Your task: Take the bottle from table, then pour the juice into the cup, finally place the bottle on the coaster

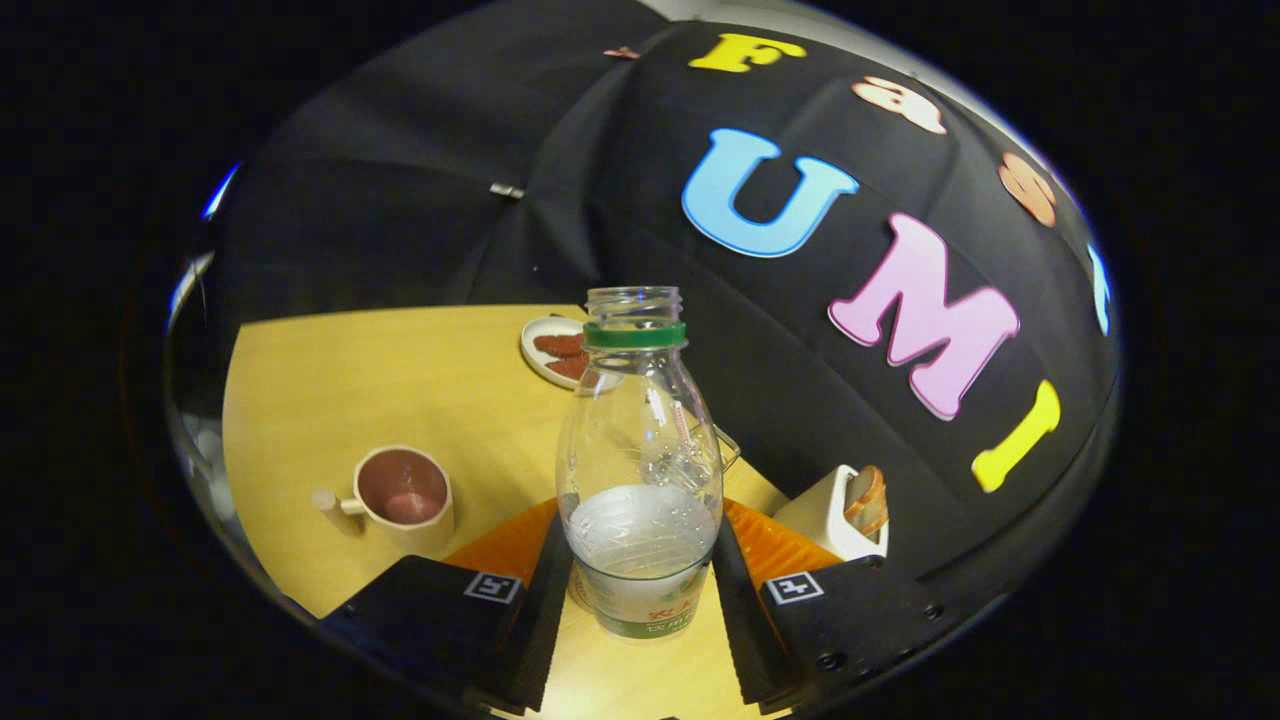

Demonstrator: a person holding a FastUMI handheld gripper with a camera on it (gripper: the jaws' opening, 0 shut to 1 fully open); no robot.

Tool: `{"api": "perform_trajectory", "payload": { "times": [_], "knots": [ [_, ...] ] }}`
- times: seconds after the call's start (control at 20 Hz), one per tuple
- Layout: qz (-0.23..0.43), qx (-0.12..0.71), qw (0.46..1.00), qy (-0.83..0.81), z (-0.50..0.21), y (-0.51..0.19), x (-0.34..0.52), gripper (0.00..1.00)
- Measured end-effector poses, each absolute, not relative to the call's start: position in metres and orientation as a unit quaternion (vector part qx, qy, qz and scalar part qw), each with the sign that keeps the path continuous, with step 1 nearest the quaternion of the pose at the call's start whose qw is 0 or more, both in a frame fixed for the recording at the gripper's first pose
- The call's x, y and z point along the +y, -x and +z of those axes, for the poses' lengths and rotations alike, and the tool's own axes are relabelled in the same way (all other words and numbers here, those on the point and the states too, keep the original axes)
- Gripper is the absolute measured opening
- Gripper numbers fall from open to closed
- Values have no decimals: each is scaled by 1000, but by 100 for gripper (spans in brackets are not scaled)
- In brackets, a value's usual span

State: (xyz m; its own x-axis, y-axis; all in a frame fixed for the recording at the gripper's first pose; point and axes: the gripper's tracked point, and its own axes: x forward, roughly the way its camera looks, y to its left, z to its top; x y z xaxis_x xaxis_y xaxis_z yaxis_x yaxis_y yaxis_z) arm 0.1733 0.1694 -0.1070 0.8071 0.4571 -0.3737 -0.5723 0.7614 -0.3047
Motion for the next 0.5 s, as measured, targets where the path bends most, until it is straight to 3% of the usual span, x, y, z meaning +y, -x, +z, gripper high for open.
{"api": "perform_trajectory", "payload": {
  "times": [0.5],
  "knots": [
    [288,119,950,6,-143,-218,162,74]
  ]
}}
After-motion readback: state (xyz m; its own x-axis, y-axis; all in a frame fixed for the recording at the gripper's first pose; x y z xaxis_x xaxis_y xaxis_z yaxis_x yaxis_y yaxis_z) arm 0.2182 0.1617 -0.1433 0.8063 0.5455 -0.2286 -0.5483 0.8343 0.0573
